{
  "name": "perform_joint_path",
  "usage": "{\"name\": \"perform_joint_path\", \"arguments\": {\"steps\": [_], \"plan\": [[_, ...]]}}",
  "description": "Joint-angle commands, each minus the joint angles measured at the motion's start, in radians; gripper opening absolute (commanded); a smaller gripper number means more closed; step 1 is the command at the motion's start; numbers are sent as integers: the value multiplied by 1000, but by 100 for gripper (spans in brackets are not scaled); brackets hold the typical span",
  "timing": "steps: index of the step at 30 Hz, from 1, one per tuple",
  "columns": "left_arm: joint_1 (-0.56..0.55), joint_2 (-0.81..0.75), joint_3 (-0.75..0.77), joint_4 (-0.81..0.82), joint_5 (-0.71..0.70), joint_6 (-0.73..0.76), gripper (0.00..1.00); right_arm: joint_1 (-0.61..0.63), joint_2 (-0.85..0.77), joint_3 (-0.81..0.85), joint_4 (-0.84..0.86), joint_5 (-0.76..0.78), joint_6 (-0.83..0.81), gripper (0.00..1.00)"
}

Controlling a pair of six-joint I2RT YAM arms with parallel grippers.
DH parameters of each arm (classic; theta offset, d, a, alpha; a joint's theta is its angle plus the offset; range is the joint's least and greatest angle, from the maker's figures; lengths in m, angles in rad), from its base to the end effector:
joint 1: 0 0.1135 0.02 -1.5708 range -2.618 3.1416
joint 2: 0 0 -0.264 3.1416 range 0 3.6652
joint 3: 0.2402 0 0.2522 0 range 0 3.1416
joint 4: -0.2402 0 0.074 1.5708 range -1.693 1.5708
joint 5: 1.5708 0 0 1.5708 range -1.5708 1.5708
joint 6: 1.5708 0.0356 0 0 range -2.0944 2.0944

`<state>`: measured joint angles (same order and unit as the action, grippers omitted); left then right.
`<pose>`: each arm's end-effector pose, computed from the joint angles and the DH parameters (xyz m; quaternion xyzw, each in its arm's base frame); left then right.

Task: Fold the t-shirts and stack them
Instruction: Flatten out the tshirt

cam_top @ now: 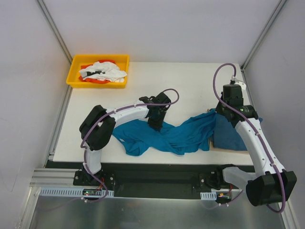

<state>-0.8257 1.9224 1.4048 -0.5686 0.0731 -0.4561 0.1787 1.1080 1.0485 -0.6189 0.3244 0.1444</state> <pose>0.2724 -0.2991 0.1954 0.1869 0.9520 -0.1718 0.1710 0.2324 0.0304 0.3274 0.0544 0.8913 -0.0753 0.4438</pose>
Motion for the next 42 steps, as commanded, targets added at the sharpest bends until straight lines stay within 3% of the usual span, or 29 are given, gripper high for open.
{"name": "perform_joint_path", "arguments": {"steps": [1, 3, 7, 14, 19, 24, 25, 29, 30, 31, 36, 42], "plan": [[-12, 9, 33, -24, -22, 14, 0, -5, -30, -5, -2, 19, -8, 1], [-12, -20, 22, -25, -67, 10, 0, -7, -30, -4, -2, 21, -11, 1], [-6, -147, -53, -24, -316, -16, 0, -7, -13, 14, 4, 1, -22, 1], [158, -463, -266, -10, -476, -131, 0, 45, 156, 157, 30, -73, -43, 1], [246, -674, -409, 24, -527, -156, 0, 195, 445, 367, 38, -45, -62, 1], [255, -737, -467, 29, -559, -216, 0, 208, 758, 696, -59, -58, -16, 1], [257, -737, -477, 32, -561, -222, 0, 214, 786, 729, -86, -53, -3, 6], [257, -715, -484, 35, -552, -253, 0, 234, 787, 717, -154, 5, 12, 40], [258, -712, -487, 36, -552, -256, 0, 235, 736, 691, -153, 18, 11, 70], [257, -711, -487, 39, -549, -256, 0, 240, 707, 621, -148, 30, 11, 88], [258, -712, -489, 55, -549, -256, 0, 263, 454, 333, -140, 38, 46, 92], [258, -726, -498, 72, -530, -247, 0, 337, 297, 4, -74, -198, 95, 85]]}}
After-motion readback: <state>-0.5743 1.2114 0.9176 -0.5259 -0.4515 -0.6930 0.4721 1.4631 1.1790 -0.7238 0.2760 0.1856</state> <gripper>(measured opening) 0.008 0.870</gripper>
